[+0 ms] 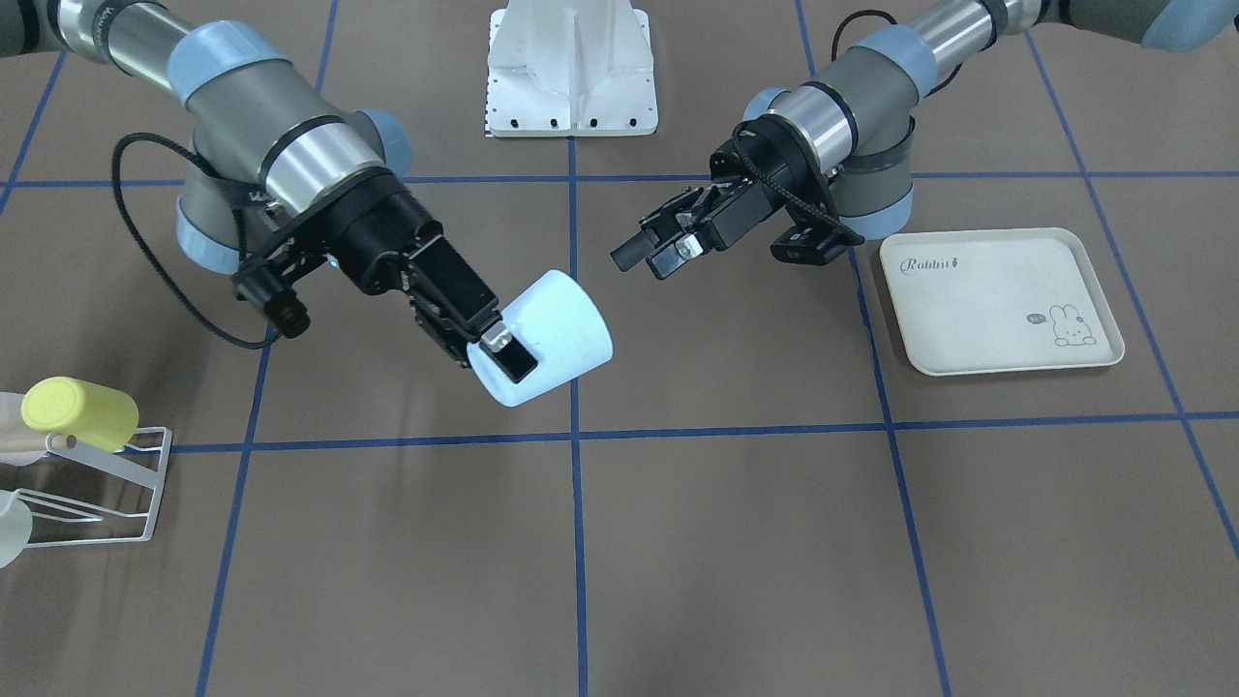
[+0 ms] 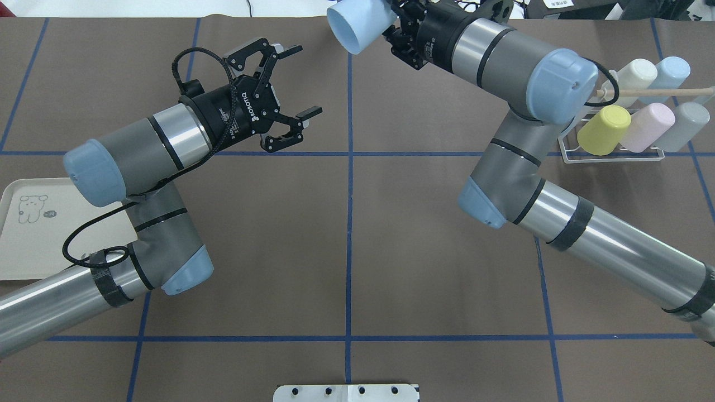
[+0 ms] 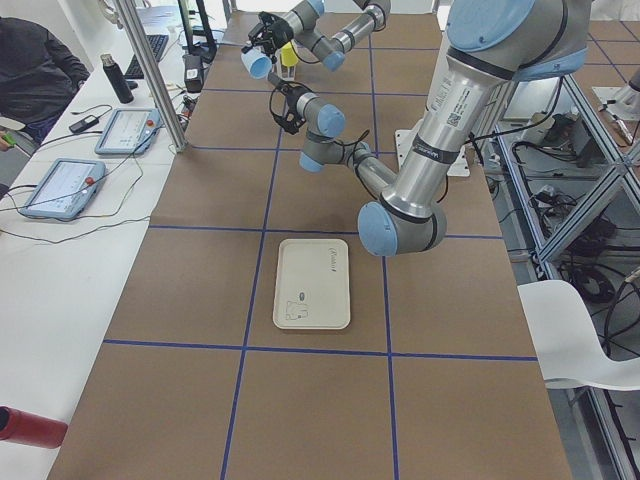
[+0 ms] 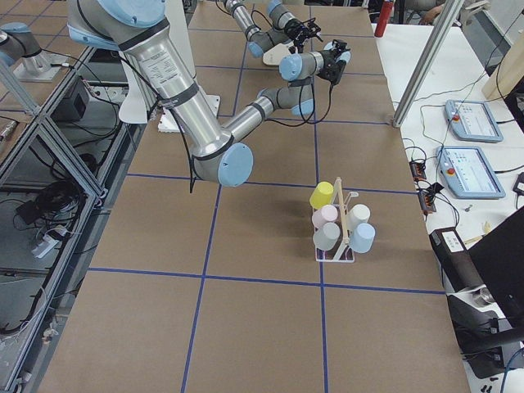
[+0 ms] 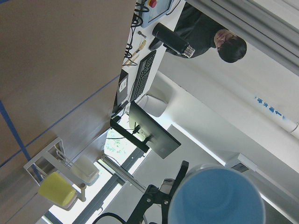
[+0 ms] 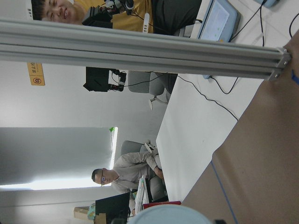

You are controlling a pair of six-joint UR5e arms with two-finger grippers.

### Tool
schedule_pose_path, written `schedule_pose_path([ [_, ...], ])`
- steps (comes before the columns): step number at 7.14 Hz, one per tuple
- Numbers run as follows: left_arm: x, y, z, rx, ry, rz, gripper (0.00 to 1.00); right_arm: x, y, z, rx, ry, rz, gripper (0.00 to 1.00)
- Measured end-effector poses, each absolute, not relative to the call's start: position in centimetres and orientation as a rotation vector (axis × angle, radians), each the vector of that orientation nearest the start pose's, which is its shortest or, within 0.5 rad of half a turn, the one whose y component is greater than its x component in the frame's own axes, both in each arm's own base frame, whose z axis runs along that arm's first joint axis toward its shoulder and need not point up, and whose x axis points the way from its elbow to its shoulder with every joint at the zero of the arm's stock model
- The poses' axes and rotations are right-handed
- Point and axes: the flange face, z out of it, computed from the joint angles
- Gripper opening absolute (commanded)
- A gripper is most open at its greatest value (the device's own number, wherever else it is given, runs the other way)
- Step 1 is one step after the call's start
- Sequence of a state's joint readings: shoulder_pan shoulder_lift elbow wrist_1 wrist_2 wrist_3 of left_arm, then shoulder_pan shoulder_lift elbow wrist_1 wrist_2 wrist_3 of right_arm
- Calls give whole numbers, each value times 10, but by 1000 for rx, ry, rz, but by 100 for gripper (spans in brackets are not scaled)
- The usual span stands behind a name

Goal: Transfer IKEA cup to right arm and place on rack

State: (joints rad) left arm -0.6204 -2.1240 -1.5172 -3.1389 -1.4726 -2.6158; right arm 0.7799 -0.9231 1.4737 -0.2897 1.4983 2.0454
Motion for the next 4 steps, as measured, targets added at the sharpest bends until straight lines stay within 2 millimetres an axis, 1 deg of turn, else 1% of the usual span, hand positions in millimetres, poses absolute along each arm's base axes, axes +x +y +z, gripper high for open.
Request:
schedule_pose_path([
  [1, 411, -470, 203, -314, 2210, -1034, 100, -348, -575, 202, 463, -1828, 907, 0],
  [2, 415, -472, 205, -184, 2159, -988, 100, -323, -579, 243, 600, -1705, 851, 0],
  [3, 417, -474, 202, -56, 2087, -938, 100, -300, -582, 282, 719, -1568, 789, 0],
  [4, 415, -473, 195, 55, 2007, -893, 100, -278, -589, 311, 803, -1426, 740, 0],
])
